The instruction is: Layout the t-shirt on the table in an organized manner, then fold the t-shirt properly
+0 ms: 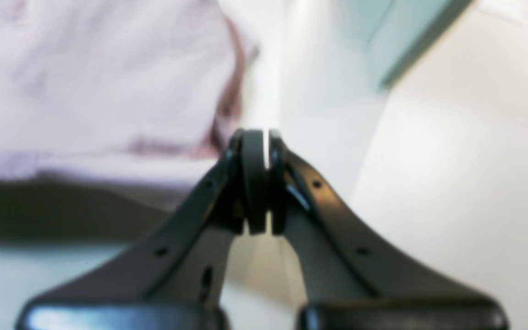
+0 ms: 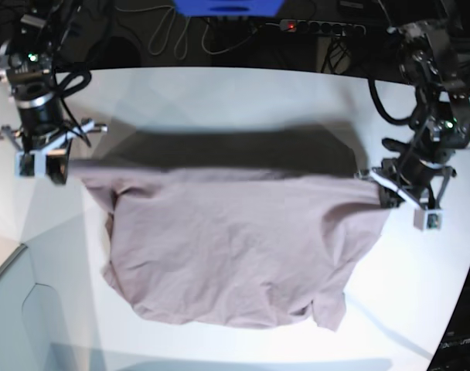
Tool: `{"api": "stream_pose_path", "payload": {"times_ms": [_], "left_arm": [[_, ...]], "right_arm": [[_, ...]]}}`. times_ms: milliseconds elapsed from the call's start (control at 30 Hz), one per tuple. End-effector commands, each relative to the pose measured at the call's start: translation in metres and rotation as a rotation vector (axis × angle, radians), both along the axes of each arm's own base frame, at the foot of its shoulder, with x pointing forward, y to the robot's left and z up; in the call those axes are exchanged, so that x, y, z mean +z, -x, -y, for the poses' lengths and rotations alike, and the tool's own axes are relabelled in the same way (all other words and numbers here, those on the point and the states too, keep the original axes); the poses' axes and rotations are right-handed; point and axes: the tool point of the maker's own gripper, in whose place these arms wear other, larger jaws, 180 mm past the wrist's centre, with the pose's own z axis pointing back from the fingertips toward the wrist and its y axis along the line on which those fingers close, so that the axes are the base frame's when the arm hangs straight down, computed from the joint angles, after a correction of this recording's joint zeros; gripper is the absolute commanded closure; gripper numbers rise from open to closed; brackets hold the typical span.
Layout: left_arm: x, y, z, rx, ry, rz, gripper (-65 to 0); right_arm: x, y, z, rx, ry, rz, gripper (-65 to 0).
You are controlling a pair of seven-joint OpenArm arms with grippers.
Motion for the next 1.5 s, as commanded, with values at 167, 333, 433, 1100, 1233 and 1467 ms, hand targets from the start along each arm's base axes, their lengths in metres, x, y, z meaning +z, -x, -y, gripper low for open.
{"api": "stream_pose_path", "payload": {"times_ms": [167, 333, 433, 1100, 1233, 1467], "left_arm": [[-0.063, 0.034, 0.014, 0.027, 0.097, -0.166, -0.1], [-0.081, 0.047, 0.02, 0.033, 0.124, -0.222, -0.1], [-0.082, 0.055, 0.022, 0.036, 0.127, -0.229, -1.8], [-0.061, 0.106, -0.048, 0.395, 0.238, -0.144, -26.6], [-0.072, 0.09, -0.045, 0.403, 0.288, -0.147, -26.6], [-0.089, 0.06, -0.034, 0.401, 0.369, -0.161, -26.5]], "right_arm": [[-0.021, 0.027, 0.004, -0.003, -0.007, -0.068, 0.0], [-0.024, 0.033, 0.01, 0.011, 0.021, -0.092, 0.0], [-0.023, 0.034, 0.014, 0.022, 0.042, -0.098, 0.0], [-0.02, 0.038, 0.021, 0.021, 0.064, -0.099, -24.0], [-0.019, 0.035, 0.02, 0.025, 0.062, -0.093, -24.1], [-0.018, 0.036, 0.023, 0.021, 0.069, -0.093, -24.1]]}}
